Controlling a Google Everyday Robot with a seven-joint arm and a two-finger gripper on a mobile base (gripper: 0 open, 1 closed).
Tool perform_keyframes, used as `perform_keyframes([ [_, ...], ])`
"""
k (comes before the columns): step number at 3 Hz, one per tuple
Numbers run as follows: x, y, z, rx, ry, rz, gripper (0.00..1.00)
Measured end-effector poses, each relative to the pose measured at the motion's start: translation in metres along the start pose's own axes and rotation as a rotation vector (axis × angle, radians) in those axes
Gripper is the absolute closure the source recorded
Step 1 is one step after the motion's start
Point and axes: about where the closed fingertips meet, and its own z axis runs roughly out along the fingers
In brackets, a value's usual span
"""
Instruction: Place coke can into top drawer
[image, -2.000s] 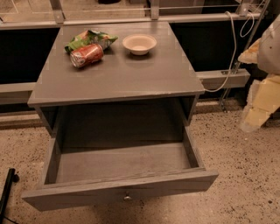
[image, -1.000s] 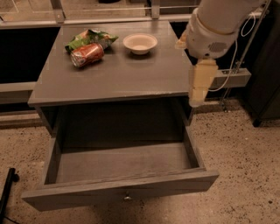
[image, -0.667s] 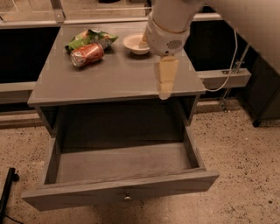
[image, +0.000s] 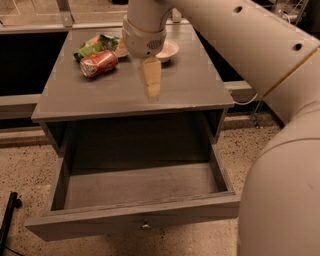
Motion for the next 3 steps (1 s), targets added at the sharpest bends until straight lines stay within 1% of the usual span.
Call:
perform_keyframes([
  [1, 0.0, -0.002, 0.002, 0.013, 0.002, 0.004, 0.0],
  [2, 0.002, -0.024, 0.007, 0.054, 0.02, -0.052, 0.0],
  [3, 0.011, -0.052, 0.006, 0.11, 0.058, -0.126, 0.0],
])
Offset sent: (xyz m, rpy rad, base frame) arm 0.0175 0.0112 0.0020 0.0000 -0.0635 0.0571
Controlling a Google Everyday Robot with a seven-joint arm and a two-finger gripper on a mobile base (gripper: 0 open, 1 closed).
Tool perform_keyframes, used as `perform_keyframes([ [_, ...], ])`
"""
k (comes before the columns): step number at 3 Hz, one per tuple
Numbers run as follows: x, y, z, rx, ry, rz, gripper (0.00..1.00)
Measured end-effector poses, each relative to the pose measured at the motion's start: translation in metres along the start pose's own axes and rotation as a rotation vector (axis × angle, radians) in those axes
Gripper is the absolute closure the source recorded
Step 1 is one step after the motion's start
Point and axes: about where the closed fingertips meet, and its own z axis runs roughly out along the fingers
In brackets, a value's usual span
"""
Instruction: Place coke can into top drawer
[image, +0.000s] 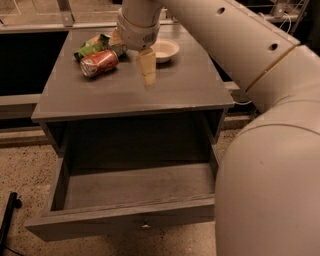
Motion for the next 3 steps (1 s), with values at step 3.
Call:
perform_keyframes([
  [3, 0.015, -0.092, 0.023, 0.162, 0.042, -0.098, 0.36],
])
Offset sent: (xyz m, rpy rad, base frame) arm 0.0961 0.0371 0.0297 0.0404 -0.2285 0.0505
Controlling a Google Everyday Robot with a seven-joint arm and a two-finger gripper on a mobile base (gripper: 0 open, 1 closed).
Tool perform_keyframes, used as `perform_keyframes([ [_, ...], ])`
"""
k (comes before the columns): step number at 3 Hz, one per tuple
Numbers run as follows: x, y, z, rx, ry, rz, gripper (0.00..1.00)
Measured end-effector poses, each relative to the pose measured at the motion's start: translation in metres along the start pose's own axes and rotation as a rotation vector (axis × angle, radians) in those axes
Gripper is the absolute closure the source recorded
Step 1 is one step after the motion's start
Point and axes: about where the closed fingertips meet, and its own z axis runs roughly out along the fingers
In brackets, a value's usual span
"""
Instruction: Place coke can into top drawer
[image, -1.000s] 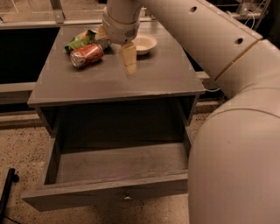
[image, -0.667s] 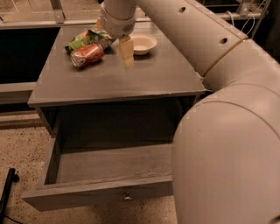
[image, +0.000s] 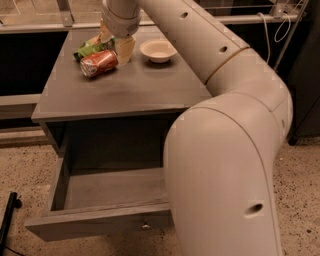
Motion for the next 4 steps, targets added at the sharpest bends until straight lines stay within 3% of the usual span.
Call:
perform_keyframes([
  [1, -0.01, -0.02, 0.023, 0.009, -0.024, -0.023, 0.34],
  [4, -0.016, -0.047, 0.077, 0.037, -0.111, 0.02, 0.32],
])
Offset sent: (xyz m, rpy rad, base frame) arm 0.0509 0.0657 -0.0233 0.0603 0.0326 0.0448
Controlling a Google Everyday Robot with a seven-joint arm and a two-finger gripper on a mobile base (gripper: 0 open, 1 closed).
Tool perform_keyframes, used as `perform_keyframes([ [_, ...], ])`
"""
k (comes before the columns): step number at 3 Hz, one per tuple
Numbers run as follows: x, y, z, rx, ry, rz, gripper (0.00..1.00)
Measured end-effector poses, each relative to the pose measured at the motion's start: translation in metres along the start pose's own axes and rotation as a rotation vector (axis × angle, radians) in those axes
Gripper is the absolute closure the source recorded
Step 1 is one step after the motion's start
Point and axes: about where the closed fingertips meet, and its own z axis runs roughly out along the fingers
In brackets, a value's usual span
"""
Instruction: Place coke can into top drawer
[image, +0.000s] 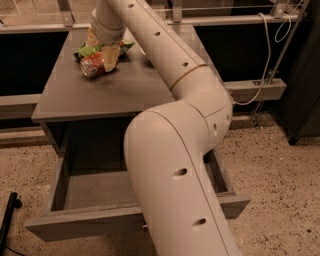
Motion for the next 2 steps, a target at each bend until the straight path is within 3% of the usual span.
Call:
perform_keyframes([
  [2, 0.011, 0.007, 0.039, -0.027, -0.032, 0.032, 0.35],
])
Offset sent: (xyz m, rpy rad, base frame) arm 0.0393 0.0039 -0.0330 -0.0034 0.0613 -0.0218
